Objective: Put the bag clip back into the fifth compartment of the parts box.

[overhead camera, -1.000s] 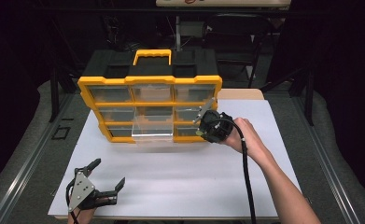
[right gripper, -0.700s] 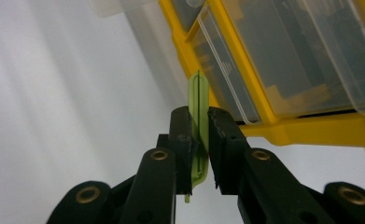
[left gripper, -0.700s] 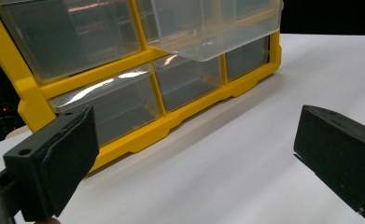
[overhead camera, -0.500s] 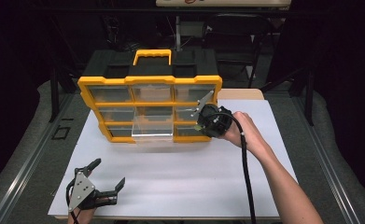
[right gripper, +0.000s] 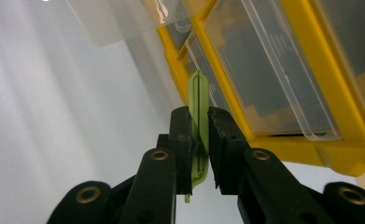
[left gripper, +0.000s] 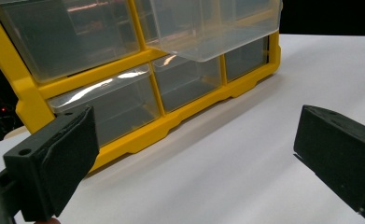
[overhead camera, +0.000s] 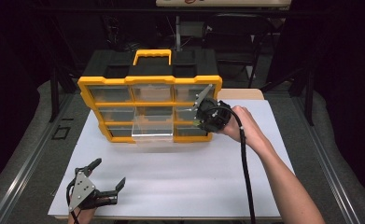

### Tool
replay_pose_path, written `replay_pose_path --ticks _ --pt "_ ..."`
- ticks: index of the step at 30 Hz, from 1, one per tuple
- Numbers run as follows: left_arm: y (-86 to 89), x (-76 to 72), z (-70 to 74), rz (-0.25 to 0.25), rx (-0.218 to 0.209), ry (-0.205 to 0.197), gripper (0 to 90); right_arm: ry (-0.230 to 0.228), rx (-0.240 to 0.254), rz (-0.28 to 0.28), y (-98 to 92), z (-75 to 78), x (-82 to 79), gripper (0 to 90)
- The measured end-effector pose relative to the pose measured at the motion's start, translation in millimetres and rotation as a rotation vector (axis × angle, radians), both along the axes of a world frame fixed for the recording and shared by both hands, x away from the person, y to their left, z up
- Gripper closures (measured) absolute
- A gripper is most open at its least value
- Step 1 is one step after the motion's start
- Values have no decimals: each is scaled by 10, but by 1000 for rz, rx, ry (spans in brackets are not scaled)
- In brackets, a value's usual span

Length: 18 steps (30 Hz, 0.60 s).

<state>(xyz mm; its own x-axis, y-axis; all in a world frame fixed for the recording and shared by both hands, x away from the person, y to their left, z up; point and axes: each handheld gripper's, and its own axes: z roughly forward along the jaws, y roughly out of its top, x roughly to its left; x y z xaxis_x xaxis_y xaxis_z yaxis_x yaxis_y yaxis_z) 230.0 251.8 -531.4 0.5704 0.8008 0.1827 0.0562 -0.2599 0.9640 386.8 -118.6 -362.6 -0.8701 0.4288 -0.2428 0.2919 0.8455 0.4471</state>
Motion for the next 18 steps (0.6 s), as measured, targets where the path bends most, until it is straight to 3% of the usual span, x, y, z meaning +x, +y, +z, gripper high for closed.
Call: replay_pose_path --ticks 18 --pt "0 3 -3 -3 -1 5 0 -20 11 21 109 297 58 801"
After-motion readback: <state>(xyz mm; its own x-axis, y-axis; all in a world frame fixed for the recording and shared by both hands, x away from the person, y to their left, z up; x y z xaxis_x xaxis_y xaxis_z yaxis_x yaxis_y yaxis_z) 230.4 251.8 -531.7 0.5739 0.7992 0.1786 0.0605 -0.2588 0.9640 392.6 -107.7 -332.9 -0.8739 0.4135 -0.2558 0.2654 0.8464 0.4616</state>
